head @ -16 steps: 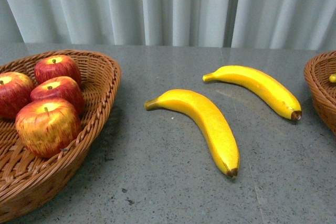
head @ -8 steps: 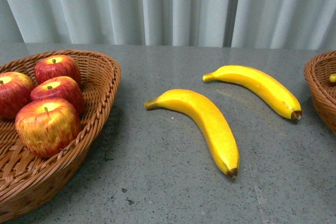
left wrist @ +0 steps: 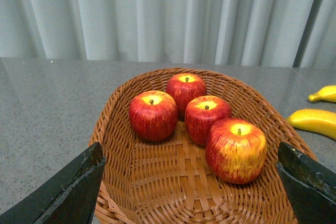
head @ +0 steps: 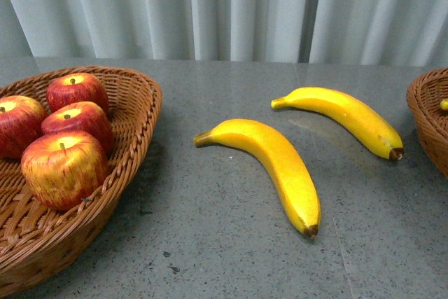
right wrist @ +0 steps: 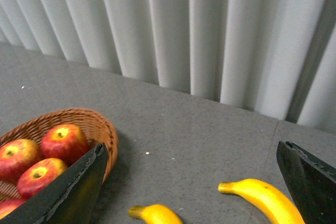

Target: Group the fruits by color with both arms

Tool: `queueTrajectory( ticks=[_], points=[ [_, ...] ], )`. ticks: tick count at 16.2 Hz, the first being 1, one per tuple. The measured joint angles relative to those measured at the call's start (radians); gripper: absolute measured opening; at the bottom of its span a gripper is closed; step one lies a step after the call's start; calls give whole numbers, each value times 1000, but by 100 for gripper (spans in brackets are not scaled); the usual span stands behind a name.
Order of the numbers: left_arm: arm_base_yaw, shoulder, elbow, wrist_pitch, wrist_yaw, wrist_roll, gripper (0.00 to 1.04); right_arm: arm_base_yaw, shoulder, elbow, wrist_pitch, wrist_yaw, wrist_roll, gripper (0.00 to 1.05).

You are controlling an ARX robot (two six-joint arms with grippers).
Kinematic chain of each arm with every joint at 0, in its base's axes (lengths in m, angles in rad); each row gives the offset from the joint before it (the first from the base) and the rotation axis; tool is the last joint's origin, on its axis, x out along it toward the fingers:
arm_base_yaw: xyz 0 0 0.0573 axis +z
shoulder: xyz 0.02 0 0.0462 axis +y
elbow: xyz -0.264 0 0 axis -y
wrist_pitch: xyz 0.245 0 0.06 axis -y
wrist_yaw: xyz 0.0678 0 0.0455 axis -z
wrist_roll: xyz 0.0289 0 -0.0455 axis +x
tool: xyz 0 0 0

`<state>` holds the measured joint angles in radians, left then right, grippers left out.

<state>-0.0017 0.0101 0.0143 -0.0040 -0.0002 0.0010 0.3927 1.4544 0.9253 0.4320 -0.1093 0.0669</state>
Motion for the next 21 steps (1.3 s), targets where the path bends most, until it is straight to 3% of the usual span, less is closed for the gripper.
queueTrajectory(
  ticks=[4,10,21],
  points=[
    [0,0,0,0,0,0,98,106,85,48,-162,10,-68,98],
    [0,0,0,0,0,0,98,152,196,79,-343,39,-127,98],
    [0,0,0,0,0,0,98,184,355,179,-448,130,-183,98]
  ],
)
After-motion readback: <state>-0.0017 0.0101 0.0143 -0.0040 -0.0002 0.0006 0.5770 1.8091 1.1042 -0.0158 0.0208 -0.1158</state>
